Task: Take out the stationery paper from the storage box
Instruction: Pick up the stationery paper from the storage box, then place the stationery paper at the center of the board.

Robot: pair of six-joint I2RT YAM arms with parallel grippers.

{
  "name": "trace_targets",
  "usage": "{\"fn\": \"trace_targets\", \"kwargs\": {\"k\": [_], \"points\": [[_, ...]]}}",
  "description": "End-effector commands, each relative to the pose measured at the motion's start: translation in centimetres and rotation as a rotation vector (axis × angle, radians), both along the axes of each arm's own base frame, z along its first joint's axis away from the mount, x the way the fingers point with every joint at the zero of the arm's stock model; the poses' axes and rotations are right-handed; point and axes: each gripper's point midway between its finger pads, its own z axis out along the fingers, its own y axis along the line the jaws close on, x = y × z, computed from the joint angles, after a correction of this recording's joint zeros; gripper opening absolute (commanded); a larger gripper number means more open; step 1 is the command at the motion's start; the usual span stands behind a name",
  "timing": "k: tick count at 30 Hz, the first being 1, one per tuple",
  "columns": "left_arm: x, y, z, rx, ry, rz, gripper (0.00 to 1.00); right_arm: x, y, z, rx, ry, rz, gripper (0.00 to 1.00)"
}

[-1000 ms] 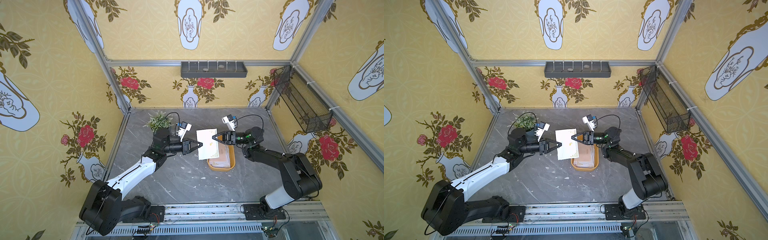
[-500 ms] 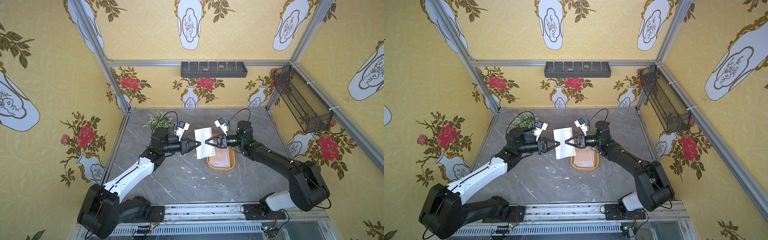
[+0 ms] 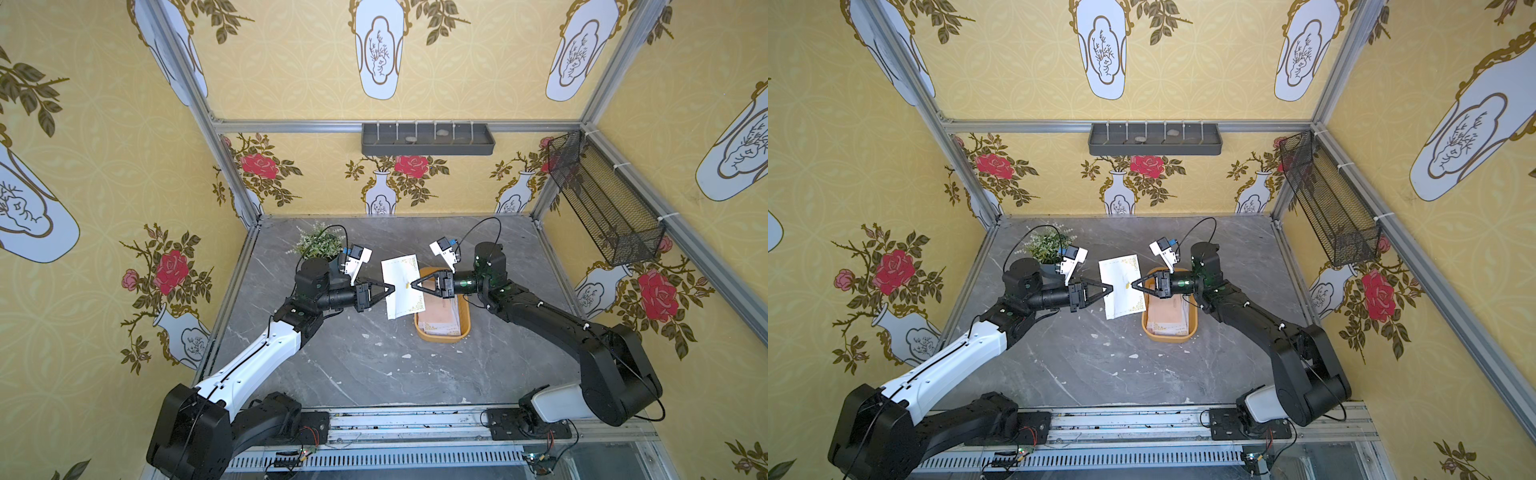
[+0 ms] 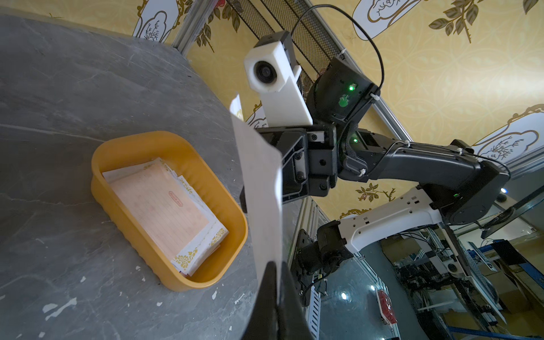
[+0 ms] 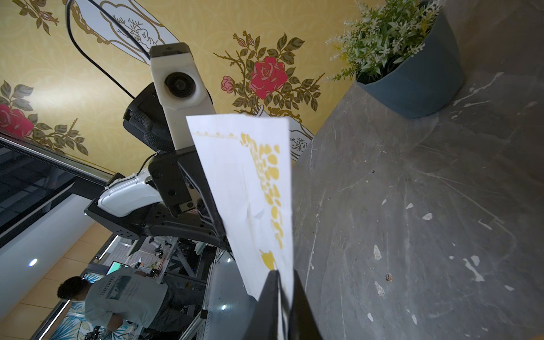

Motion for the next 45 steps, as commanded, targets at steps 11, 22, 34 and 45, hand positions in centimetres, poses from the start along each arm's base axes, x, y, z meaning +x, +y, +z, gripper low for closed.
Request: {"fn": "trace_targets", "kwargs": {"k": [11,22,34,45], "points": [[5.3,5.1,-7.4,0.331,0.150,0.337,0.00,1.0,-0.2,-1.1,-0.082,0.008,-0.072,0.74],[9.0,7.2,-16.0,0.579,0.309,0.456,0.00,3.7,-1.6,-4.8,-0.315,0.019,-0.241,0.80],[10.1,11.4,-21.8,0.871,0.381,0.597,0.00,5.6,-5.6,-12.3,-0.747,0.021,-0.421,0.80],[9.6,15.2,-19.2,0.959,0.297,0.774,0.78,8.2,-9.5,-16.9,-1.096,-0.011,-0.598,0.73]]}}
